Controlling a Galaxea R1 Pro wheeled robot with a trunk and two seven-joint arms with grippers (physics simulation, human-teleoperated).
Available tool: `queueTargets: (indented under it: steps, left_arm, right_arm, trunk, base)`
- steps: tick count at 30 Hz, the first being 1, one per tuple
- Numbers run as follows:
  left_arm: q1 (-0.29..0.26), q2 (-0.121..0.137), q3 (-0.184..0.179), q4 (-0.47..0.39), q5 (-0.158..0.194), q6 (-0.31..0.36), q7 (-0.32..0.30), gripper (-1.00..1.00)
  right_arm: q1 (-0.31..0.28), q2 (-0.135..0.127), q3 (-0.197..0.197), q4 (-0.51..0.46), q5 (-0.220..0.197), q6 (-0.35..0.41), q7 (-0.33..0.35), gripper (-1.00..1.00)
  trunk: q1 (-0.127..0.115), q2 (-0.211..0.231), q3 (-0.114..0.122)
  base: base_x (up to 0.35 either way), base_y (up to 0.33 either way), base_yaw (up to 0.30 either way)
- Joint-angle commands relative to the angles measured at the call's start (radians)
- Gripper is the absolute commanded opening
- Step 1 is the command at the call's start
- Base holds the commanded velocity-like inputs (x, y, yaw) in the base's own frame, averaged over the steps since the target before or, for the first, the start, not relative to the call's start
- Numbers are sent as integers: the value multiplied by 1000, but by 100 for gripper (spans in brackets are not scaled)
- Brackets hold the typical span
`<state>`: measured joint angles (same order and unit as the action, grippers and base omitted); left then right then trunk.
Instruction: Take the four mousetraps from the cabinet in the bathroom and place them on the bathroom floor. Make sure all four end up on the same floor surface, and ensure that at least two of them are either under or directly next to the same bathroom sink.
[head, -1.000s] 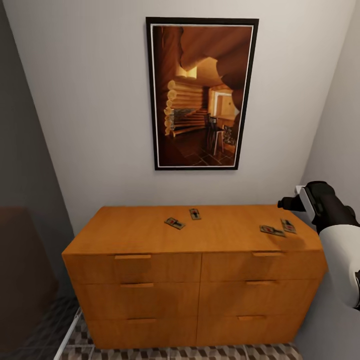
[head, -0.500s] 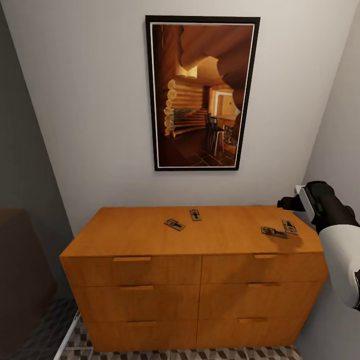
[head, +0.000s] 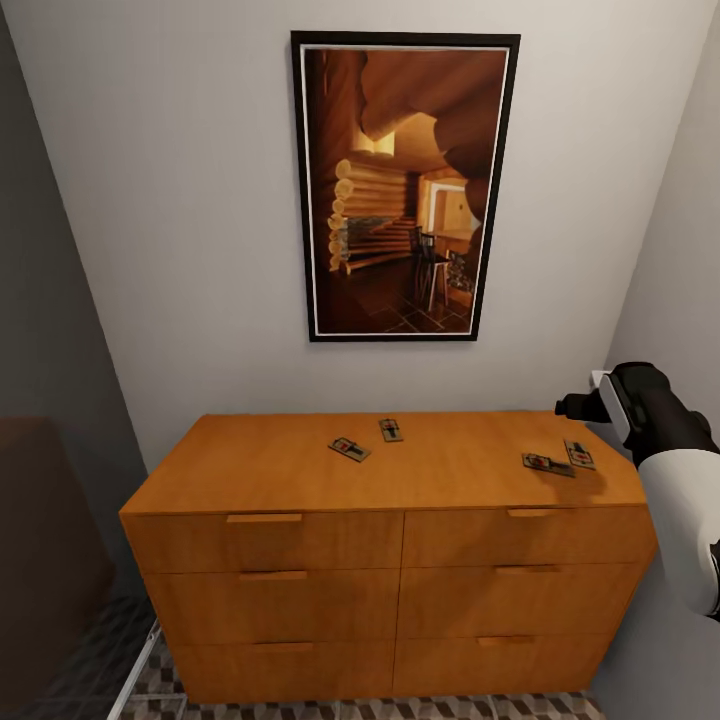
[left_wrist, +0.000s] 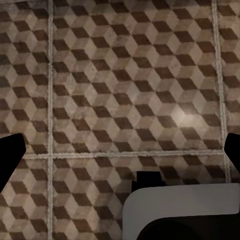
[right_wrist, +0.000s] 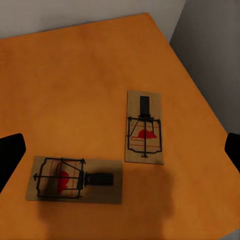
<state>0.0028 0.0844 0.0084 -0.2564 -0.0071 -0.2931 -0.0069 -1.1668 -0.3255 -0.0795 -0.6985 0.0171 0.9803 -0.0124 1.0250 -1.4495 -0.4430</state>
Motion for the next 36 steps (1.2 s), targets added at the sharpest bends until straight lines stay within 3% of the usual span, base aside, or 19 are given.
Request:
queueTargets:
  steps: [1, 22, 36]
  left_arm:
    - [0, 0, 1, -1, -1, -1, -1, 100]
    - [0, 0, 1, -1, -1, -1, -1, 100]
    - [0, 0, 1, -1, -1, -1, -1, 100]
  right_arm:
    - [-1, 0, -1, -1, 1, 4, -1, 100]
    - [-1, -5, -3, -31, 2, 1, 17, 100]
    - [-1, -52, -5, -31, 7, 1, 135, 100]
  trunk:
    - [0, -1, -1]
    - [0, -1, -1]
    - [0, -1, -12]
  base:
    - [0, 0, 0]
    - [0, 0, 0]
    - [0, 0, 0]
